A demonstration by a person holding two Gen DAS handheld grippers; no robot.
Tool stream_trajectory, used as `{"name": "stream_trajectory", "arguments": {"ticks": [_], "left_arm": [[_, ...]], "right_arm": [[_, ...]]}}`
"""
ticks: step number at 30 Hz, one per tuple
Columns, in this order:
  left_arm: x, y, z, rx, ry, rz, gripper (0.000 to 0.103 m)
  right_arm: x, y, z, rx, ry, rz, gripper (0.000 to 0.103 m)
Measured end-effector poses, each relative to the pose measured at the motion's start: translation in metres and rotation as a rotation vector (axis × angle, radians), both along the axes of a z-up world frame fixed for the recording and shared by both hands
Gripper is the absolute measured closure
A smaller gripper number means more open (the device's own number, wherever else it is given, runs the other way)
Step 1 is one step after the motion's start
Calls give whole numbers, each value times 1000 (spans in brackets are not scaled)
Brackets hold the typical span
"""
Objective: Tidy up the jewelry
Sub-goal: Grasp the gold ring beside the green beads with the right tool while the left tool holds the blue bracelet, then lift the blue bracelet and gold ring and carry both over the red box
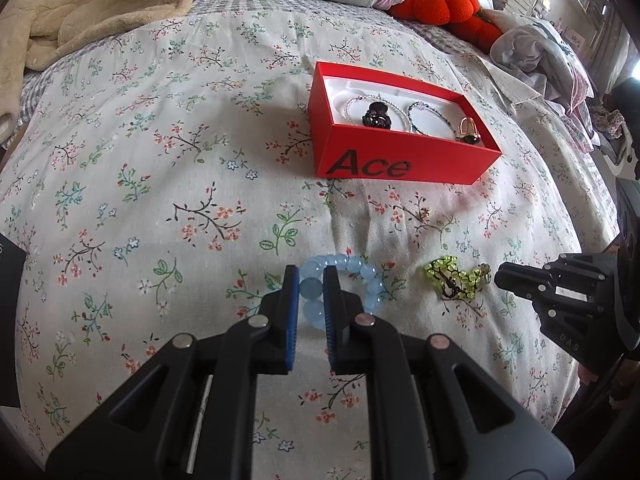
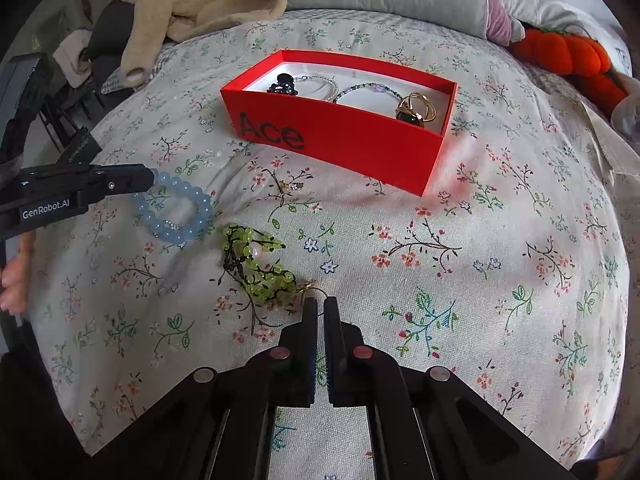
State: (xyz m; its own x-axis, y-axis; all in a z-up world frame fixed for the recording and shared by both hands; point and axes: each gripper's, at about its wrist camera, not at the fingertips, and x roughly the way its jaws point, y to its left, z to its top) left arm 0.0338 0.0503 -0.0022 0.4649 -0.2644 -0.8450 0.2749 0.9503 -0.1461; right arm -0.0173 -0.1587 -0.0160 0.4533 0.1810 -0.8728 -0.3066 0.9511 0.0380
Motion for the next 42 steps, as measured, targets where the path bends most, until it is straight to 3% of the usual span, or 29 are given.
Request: {"name": "stream_trajectory", "arguments": {"ticks": [11, 12, 15, 16, 20, 23, 27, 31, 42], "left_arm": [[0, -1, -2, 5, 8, -4, 90], [0, -1, -2, 5, 8, -6, 90], [0, -3, -2, 6, 9, -10, 90], [0, -3, -2, 6, 9, -10, 90], [0, -2, -4, 10, 12, -9, 90], [0, -2, -4, 11, 14, -8, 90], [0, -2, -4, 10, 12, -8, 90], [0, -2, 2, -3, 4, -6, 90], [-4, -9, 16, -33, -23, -10, 90]], "right_arm": [[-3, 3, -8, -19, 30, 47, 88], [-3, 3, -9, -17, 32, 47, 83], [-3, 4, -8, -8, 14, 43, 44], [-2, 4, -8, -11, 3, 44, 44], [6, 1, -14, -4, 7, 27, 50], [10, -2, -14, -2, -9, 32, 64], [12, -2, -14, 13, -3, 64, 89], [10, 1, -12, 5, -9, 73, 94], [8, -11, 6, 44, -36, 47, 93]]}}
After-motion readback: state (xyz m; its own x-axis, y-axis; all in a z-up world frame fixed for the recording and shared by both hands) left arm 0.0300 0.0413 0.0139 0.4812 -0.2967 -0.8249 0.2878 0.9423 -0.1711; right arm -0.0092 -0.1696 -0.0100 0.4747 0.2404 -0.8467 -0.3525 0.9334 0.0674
